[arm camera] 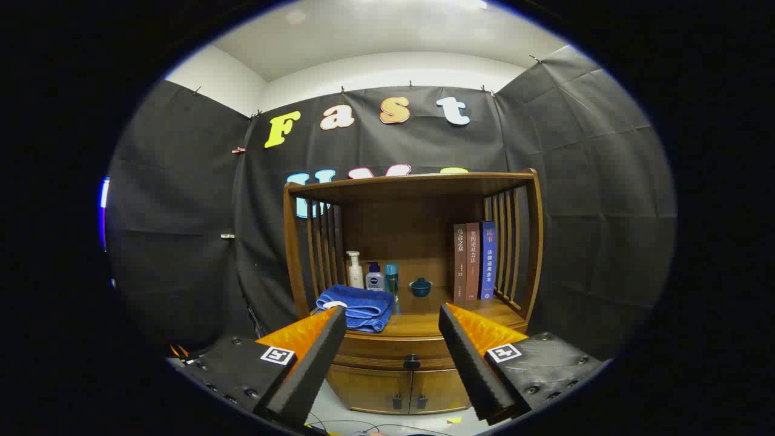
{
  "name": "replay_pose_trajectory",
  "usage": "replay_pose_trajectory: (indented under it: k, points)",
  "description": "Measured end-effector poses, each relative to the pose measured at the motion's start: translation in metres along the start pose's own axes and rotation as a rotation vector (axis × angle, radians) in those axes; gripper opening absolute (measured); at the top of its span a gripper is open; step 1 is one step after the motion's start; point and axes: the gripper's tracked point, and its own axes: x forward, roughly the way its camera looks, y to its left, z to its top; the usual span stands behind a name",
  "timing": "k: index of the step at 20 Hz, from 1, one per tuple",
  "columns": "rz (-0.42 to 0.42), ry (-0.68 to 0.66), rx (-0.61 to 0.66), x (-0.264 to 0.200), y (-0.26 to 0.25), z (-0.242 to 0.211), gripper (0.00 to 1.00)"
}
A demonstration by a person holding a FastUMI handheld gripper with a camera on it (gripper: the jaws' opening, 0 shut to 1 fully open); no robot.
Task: Pull open the drawer, take out the items inside it, and place them on the countertop above the cabinet.
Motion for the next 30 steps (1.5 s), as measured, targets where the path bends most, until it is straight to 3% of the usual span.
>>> replay_pose_trajectory:
  k: [30]
  points:
    - [-0.044, -0.004, -0.017, 0.0108, -0.0081, 0.0048, 0.99]
